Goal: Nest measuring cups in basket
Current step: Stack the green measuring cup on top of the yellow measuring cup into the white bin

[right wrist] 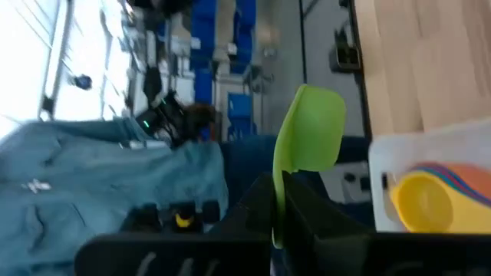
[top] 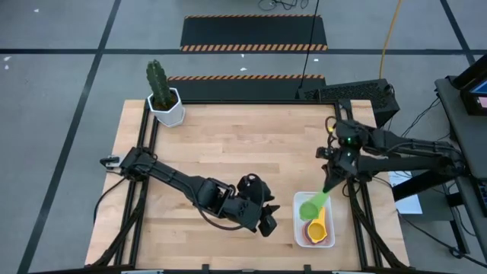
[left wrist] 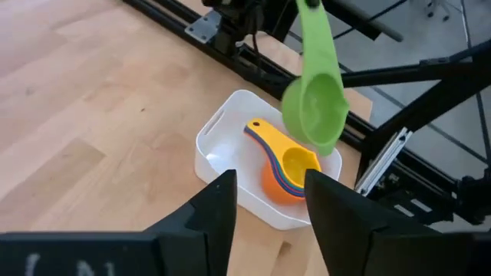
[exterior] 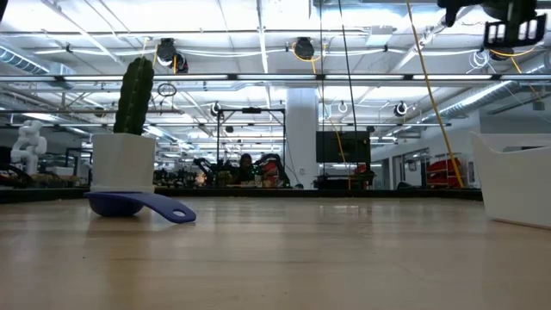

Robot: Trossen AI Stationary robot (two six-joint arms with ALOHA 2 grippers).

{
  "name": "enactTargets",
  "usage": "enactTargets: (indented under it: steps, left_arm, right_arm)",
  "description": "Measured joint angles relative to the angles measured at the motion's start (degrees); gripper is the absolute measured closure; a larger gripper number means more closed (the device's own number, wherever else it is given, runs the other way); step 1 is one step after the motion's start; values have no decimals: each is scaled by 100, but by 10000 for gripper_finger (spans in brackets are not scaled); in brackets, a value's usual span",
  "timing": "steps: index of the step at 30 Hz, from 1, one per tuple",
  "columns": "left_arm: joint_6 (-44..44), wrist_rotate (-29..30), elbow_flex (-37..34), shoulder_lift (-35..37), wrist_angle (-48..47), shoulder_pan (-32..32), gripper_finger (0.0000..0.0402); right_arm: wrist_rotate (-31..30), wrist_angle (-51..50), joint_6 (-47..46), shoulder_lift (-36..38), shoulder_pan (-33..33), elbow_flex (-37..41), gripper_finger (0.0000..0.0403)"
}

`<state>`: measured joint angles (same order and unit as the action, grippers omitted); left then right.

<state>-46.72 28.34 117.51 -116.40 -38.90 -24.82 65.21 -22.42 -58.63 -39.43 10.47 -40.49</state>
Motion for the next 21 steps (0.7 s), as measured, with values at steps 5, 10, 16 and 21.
enactTargets:
  steps: [5,10,16,21]
  left_arm:
    - [-7,-261,0,0,2,-2,260]
    - [90,-521,0,0,5,-2,263]
    - [267,-853,0,0,6,-2,263]
    - [287,-1125,0,0,6,-15,263]
  right_arm:
    - [-217,-752,987,1,-452,0,403]
    - [-513,-1021,1620,1,-839,151,403]
    - [-506,-608,1569,-1,-1216,694,403]
    - [-498,88,1273,-1,-1472,1248,403]
